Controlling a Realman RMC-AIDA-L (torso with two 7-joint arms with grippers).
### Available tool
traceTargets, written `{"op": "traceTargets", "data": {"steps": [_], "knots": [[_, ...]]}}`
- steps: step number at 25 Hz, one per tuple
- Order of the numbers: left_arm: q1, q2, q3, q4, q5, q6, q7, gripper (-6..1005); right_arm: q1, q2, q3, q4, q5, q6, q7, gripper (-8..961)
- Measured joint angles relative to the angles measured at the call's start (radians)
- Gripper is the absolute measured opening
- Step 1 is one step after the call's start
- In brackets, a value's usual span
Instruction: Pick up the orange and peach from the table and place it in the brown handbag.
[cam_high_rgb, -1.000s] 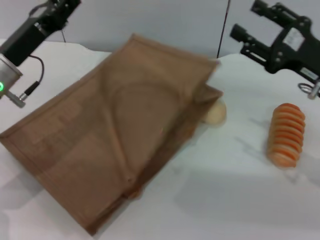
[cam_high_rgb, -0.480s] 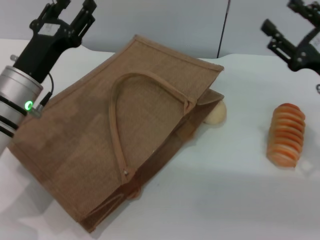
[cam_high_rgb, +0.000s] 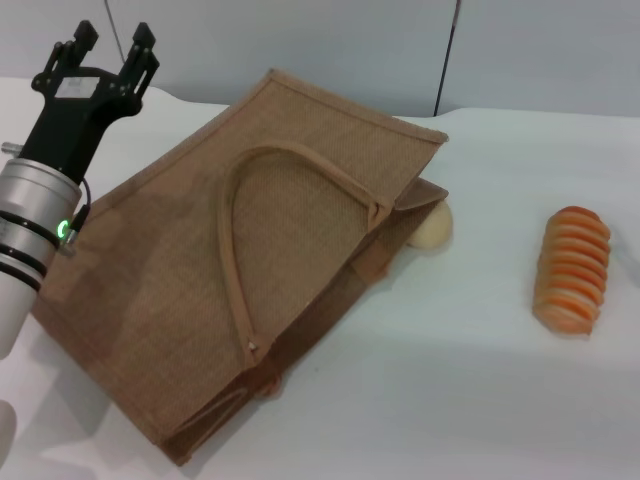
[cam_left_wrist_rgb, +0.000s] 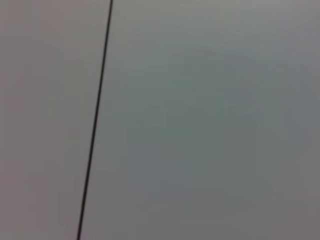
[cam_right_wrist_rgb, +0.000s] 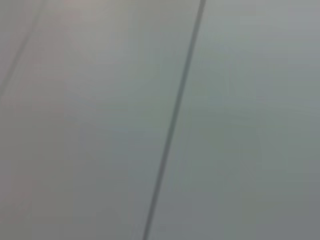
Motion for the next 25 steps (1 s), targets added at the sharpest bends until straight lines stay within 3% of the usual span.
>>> {"op": "traceTargets", "data": {"steps": [25], "knots": [[-0.001,0.003,0.000,-0.013,-0.031,0.016,-0.004,714,-0.006,-0.005,0.033,0.012,0.002,0.004,0.114,696]]}}
